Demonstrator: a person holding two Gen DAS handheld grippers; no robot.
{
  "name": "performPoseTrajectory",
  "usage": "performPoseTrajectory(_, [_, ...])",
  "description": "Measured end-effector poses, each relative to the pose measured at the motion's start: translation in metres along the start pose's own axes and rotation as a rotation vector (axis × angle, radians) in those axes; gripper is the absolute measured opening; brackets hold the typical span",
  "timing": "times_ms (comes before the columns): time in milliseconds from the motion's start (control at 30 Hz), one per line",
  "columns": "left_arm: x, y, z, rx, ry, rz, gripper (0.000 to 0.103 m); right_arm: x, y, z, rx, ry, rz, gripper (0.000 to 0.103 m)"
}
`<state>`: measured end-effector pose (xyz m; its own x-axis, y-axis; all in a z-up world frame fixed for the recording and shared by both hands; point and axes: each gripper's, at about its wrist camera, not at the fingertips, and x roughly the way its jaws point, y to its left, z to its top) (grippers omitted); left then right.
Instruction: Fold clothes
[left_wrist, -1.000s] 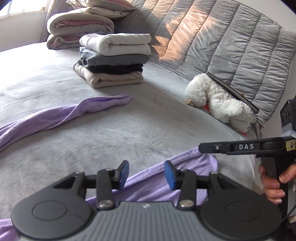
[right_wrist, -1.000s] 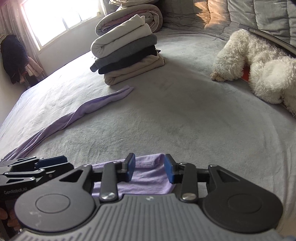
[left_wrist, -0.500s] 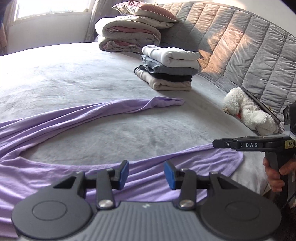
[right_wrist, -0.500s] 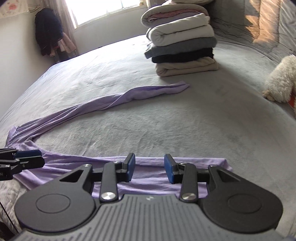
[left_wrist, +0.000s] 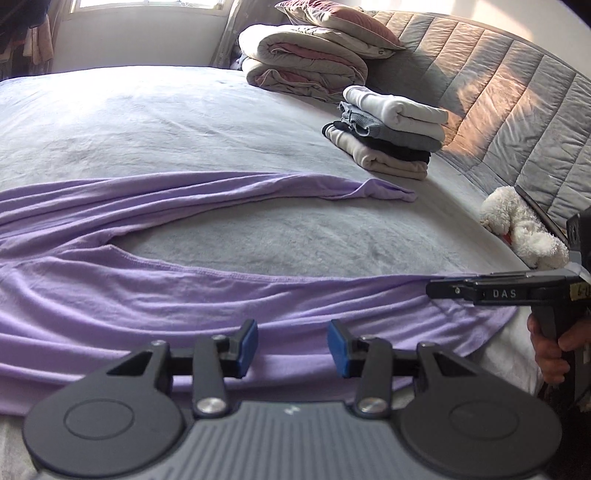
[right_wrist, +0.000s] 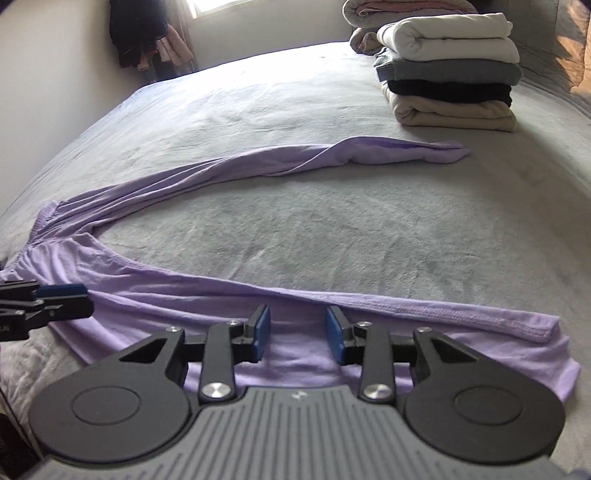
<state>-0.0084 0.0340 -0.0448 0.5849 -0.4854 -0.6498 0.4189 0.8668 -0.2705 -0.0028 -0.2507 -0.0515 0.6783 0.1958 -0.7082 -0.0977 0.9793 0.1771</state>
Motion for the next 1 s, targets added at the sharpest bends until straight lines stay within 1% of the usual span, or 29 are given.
performPoseTrajectory(33, [0.0, 0.001, -0.002, 0.0, 0.001, -0.002, 0.043, 0.001, -0.004, 0.001, 0.009, -0.005, -0.017, 0.026])
performPoseTrajectory(100, [-0.002, 0.003, -0.005, -0.003, -0.004, -0.003, 0.043, 0.003, -0.012, 0.003, 0.032, -0.014, -0.045, 0.026])
performPoseTrajectory(267, [-0.015, 0.017, -0.011, -0.049, -0.034, 0.006, 0.043, 0.008, -0.026, 0.013, 0.059, -0.041, -0.133, 0.026])
performPoseTrajectory(400, [-0.03, 0.03, -0.017, -0.089, -0.064, 0.048, 0.044, 0.012, -0.035, 0.019, 0.082, -0.061, -0.241, 0.032])
performPoseTrajectory(467, [-0.038, 0.038, -0.021, -0.116, -0.078, 0.061, 0.045, 0.011, -0.036, 0.021, 0.098, -0.066, -0.254, 0.032])
performPoseTrajectory(567, [-0.053, 0.053, -0.026, -0.163, -0.102, 0.087, 0.046, 0.006, -0.027, 0.022, 0.08, -0.08, -0.226, 0.032])
performPoseTrajectory(733, [-0.072, 0.078, -0.036, -0.236, -0.117, 0.149, 0.048, 0.0, -0.004, 0.018, 0.036, -0.069, -0.131, 0.033])
performPoseTrajectory(900, [-0.088, 0.099, -0.046, -0.297, -0.12, 0.228, 0.049, -0.006, 0.026, 0.01, -0.059, -0.05, -0.038, 0.036])
performPoseTrajectory(1000, [-0.099, 0.114, -0.052, -0.356, -0.13, 0.257, 0.049, -0.011, 0.043, 0.004, -0.128, -0.045, 0.026, 0.037])
